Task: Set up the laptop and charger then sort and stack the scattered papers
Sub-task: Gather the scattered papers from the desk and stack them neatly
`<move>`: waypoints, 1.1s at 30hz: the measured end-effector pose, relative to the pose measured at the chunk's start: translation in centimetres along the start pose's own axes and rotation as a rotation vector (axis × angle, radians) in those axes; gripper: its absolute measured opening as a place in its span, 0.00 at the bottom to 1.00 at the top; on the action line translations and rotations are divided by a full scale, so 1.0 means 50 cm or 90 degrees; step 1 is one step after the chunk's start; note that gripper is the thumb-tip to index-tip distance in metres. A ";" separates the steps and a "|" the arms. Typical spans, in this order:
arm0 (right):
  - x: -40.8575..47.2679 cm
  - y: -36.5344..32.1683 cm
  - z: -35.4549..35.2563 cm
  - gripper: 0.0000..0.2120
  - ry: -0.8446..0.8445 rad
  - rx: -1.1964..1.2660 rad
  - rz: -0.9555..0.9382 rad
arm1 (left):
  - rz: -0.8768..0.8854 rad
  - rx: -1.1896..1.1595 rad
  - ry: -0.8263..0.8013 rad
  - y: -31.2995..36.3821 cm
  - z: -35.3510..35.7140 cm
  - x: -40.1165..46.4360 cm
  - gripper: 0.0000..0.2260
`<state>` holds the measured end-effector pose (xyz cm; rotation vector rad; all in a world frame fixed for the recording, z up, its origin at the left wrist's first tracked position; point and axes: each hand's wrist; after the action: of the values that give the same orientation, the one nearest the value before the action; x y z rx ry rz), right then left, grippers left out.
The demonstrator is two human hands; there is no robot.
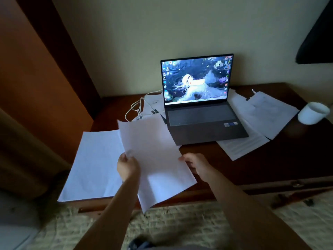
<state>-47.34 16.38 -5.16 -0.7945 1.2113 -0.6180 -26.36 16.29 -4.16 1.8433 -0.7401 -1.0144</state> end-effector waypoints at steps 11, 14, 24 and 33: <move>-0.047 0.022 -0.272 0.09 0.204 -0.006 -0.080 | -0.039 -0.015 -0.235 0.033 0.252 -0.167 0.12; -0.030 0.035 -0.350 0.10 0.322 -0.011 -0.067 | -0.034 0.000 -0.251 0.042 0.328 -0.165 0.13; 0.059 -0.026 -0.599 0.29 0.439 -0.436 0.134 | -0.030 0.031 -0.319 0.073 0.529 -0.086 0.13; 0.086 -0.081 -0.668 0.11 0.300 -0.366 0.145 | -0.063 0.050 -0.304 0.099 0.640 -0.097 0.13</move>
<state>-78.61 3.91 -9.38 -0.9946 1.9318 -0.2665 -56.93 4.95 -7.00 1.7311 -0.9848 -1.5371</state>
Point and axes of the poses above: each hand's wrist, its own x-axis towards the middle knuckle, its own z-axis out of the palm, y = z × x, and after that the axes turned 14 degrees about -y, right-handed
